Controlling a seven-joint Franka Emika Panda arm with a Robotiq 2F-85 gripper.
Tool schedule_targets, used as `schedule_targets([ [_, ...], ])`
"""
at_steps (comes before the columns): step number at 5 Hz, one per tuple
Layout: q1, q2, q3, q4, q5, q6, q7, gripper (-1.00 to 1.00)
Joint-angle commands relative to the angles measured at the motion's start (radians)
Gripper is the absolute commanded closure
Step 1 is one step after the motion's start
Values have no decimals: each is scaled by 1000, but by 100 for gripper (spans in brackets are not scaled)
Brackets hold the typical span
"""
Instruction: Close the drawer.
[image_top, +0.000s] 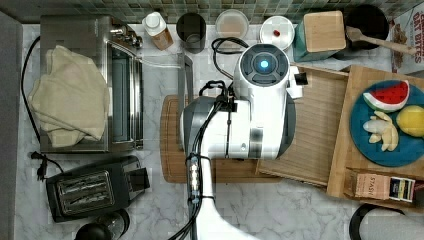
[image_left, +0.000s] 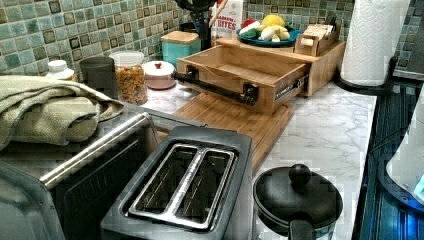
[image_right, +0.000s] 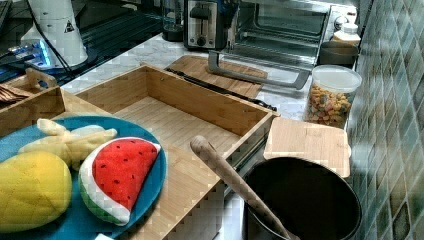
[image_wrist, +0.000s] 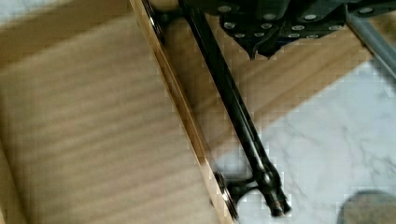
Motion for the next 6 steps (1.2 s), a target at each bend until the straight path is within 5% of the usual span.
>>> schedule_targets([
  [1,35,122,27,11,-34,74,-12,100],
  [6,67,190,34,-91,-112,356,53,100],
])
